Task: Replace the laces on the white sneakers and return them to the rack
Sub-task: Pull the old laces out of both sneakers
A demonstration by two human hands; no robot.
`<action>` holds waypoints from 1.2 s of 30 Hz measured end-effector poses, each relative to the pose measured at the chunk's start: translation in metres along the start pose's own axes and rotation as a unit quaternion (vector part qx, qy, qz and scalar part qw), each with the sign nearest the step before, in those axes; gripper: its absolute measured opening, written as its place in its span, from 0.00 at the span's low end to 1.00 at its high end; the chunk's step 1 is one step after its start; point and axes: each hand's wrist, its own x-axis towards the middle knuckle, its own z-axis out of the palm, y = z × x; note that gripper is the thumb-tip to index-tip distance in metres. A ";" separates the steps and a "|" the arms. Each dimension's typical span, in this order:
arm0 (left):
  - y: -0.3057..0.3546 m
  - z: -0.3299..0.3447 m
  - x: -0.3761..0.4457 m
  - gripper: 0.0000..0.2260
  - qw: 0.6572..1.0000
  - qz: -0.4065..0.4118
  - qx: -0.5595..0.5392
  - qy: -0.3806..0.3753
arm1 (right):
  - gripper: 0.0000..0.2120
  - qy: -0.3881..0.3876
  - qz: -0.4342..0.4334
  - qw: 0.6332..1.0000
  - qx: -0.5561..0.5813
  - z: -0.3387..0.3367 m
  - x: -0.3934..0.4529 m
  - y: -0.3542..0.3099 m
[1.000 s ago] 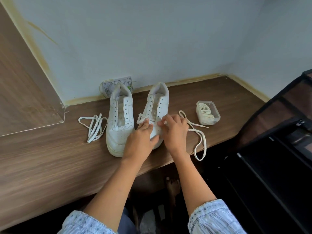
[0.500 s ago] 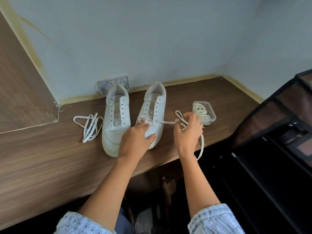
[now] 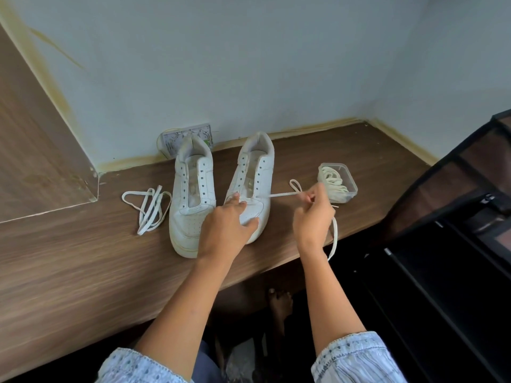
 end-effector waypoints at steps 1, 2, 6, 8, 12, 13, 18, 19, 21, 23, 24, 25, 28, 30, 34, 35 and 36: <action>0.000 0.000 0.000 0.23 1.000 -0.001 0.004 -0.002 | 0.15 0.012 0.021 1.000 0.016 -0.004 0.002 0.003; 0.000 0.000 0.000 0.23 1.000 -0.004 0.006 -0.005 | 0.14 0.014 0.042 0.999 0.029 -0.008 0.004 0.005; 0.001 -0.001 0.000 0.19 0.998 0.034 0.053 0.030 | 0.09 -0.014 0.063 0.996 0.066 -0.014 0.002 -0.002; 0.002 0.000 0.002 0.14 0.994 0.060 0.014 0.087 | 0.10 -0.027 0.004 0.993 0.118 -0.014 -0.004 -0.014; 0.015 -0.001 0.007 0.21 0.963 -0.037 -0.266 0.031 | 0.06 -0.139 -0.160 0.966 0.148 -0.013 -0.012 -0.024; 0.018 -0.002 0.009 0.21 0.946 -0.061 -0.318 0.006 | 0.05 -0.173 -0.176 0.960 0.134 -0.012 -0.014 -0.023; 0.022 -0.003 0.018 0.09 0.884 -0.083 -0.460 -0.016 | 0.07 -0.260 -0.146 0.951 0.080 -0.013 -0.010 -0.011; 0.022 -0.003 0.019 0.08 0.880 -0.086 -0.468 -0.005 | 0.06 -0.284 -0.137 0.945 0.087 -0.015 -0.008 -0.011; 0.020 -0.003 0.021 0.07 0.872 -0.093 -0.480 0.014 | 0.04 -0.300 -0.109 0.943 0.091 -0.019 -0.002 -0.009; 0.017 -0.003 0.024 0.06 0.879 -0.088 -0.468 0.031 | 0.02 -0.213 -0.079 0.972 0.057 -0.023 0.007 -0.002; 0.016 -0.004 0.025 0.06 0.884 -0.082 -0.459 0.036 | 0.03 -0.147 -0.061 0.987 0.013 -0.024 0.013 0.006; 0.016 -0.004 0.025 0.06 0.887 -0.077 -0.454 0.038 | 0.07 -0.090 -0.038 0.994 -0.047 -0.025 0.019 0.015; 0.015 -0.004 0.025 0.08 0.887 -0.075 -0.454 0.042 | 0.16 -0.049 0.034 0.982 -0.180 -0.026 0.033 0.040; 0.015 -0.003 0.025 0.08 0.893 -0.070 -0.442 0.044 | 0.18 -0.065 0.057 0.971 -0.221 -0.025 0.036 0.049; 0.015 -0.002 0.025 0.10 0.898 -0.065 -0.432 0.049 | 0.20 -0.090 0.061 0.954 -0.280 -0.018 0.039 0.058; 0.014 -0.002 0.025 0.10 0.899 -0.066 -0.430 0.047 | 0.19 -0.091 0.061 0.952 -0.287 -0.016 0.039 0.060; 0.014 -0.001 0.026 0.10 0.899 -0.067 -0.430 0.044 | 0.18 -0.089 0.060 0.950 -0.293 -0.013 0.039 0.062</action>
